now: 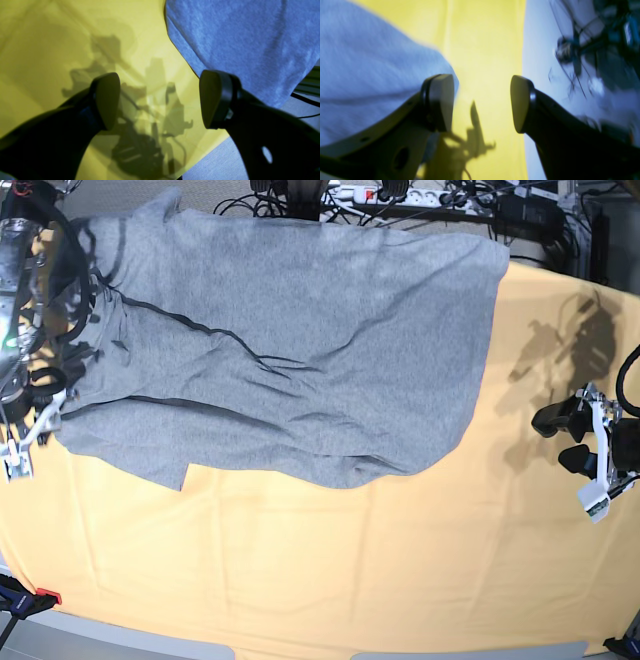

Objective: Layout the t-shirt on the table in an organized manner, then fold the t-shirt properly
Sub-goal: 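Pull the shirt edge with the right gripper to straighten the side, then hold the hem corner with the right gripper while the left gripper reaches in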

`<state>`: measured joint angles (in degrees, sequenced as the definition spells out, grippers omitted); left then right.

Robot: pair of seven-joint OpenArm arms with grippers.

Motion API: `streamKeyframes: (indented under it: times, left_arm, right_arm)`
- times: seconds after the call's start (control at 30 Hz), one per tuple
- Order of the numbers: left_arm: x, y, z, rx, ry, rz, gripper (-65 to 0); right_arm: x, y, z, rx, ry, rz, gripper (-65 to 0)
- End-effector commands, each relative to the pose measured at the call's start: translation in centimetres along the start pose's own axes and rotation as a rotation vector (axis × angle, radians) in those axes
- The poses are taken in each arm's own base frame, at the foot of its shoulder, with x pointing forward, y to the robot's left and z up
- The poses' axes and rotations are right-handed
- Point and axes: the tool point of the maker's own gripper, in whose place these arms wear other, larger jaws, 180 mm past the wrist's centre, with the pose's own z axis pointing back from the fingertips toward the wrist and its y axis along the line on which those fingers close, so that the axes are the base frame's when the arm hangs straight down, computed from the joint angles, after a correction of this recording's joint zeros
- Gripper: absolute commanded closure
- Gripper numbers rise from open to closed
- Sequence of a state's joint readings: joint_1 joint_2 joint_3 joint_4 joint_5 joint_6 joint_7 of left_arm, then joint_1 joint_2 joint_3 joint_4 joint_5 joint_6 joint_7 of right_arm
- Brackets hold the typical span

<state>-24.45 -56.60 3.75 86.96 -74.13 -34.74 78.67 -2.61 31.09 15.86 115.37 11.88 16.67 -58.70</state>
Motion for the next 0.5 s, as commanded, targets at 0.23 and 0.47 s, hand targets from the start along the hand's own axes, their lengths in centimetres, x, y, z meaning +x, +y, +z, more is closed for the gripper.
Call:
streamKeyframes:
  times: [0.23, 0.47]
  left_arm:
    - [1.0, 0.6, 1.4, 0.031, -0.03, -0.013, -49.4]
    - [0.9, 0.6, 1.4, 0.031, -0.028, -0.013, -49.4]
  right_arm:
    - [4.9, 3.8, -0.7, 0.341, -0.199, -0.066, -37.3]
    - [2.8, 2.6, -7.3, 0.486, -0.065, -0.328, -37.3]
